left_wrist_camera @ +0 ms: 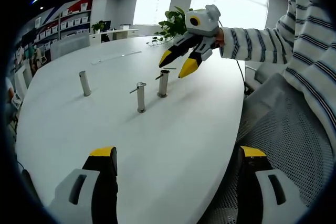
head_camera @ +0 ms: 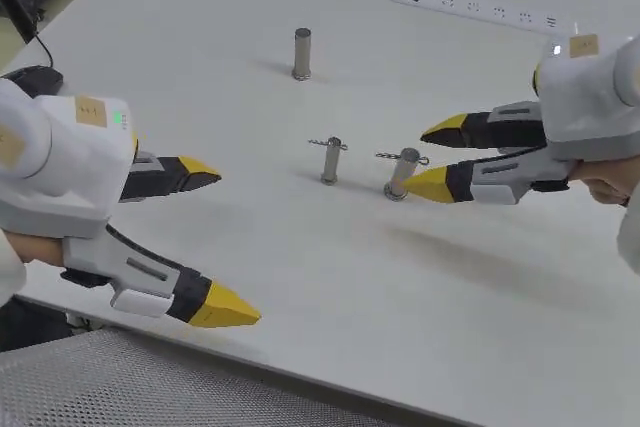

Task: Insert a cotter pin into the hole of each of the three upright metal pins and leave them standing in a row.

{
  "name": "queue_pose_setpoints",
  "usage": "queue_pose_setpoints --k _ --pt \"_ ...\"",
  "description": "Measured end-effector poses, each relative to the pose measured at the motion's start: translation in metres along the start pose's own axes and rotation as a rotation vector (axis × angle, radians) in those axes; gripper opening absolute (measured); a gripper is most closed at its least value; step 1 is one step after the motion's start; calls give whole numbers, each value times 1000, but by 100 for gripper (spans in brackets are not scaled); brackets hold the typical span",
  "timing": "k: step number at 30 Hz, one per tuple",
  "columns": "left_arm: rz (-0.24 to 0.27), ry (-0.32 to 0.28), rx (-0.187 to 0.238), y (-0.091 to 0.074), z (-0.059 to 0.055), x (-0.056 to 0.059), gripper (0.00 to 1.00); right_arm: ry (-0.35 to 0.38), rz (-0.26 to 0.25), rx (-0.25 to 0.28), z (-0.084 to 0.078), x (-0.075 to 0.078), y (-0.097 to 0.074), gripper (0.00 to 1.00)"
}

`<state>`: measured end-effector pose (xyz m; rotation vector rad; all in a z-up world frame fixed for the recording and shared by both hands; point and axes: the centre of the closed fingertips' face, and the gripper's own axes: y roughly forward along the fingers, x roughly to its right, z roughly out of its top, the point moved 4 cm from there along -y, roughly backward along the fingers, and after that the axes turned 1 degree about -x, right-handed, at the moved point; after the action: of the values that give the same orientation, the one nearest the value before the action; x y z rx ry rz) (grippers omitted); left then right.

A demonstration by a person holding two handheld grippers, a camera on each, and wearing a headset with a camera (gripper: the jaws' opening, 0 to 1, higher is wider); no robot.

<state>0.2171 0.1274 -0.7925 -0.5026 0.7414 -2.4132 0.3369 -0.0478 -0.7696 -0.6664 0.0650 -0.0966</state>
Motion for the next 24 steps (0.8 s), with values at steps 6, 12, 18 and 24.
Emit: queue_pose_setpoints --k 6,12,18,24 --pt "-15 -12 -3 1 0 -1 93 38 -51 34 -1 -5 -13 49" --pt "-5 -9 4 0 3 -8 93 101 -106 86 -2 -11 -27 56" --pt "14 -6 5 0 7 -22 93 136 -138 101 -7 -18 -35 61" --pt "40 -10 20 1 14 -40 90 168 -170 122 -9 -24 -41 65"
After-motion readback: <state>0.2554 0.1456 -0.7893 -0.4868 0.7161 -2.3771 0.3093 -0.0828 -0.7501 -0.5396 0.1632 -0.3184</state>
